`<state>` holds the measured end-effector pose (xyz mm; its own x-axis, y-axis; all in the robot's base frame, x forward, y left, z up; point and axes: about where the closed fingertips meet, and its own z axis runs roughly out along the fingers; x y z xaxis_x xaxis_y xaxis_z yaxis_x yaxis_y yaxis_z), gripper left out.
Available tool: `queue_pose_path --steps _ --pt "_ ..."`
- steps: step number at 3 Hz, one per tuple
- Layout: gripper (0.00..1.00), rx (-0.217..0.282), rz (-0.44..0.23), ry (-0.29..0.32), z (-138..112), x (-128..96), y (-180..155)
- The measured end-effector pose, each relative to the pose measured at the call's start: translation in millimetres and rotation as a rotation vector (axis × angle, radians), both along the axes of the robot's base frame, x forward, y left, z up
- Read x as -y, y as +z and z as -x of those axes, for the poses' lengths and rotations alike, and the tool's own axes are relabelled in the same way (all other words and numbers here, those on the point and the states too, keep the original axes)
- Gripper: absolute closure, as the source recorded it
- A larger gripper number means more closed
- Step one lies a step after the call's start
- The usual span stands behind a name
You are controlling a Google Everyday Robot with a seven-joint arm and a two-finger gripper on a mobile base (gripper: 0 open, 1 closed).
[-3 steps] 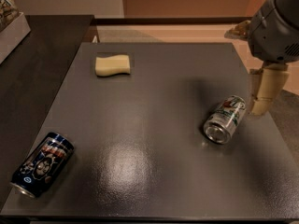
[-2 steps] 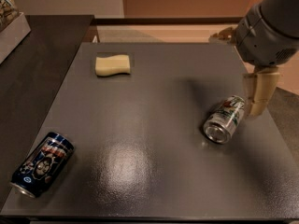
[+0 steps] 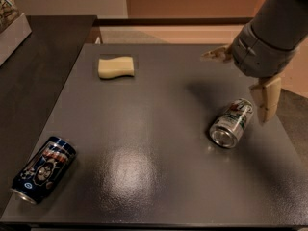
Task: Place 7up can upright
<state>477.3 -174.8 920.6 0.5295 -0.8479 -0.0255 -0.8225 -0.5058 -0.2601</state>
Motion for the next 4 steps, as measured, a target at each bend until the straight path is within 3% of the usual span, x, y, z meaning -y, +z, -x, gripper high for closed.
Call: queue_pose_path --steps 2,4 --pt "0.00 -0.033 0.059 0.206 1 4 -36" --pt "0.00 -0.068 0.088 0.279 12 11 -59"
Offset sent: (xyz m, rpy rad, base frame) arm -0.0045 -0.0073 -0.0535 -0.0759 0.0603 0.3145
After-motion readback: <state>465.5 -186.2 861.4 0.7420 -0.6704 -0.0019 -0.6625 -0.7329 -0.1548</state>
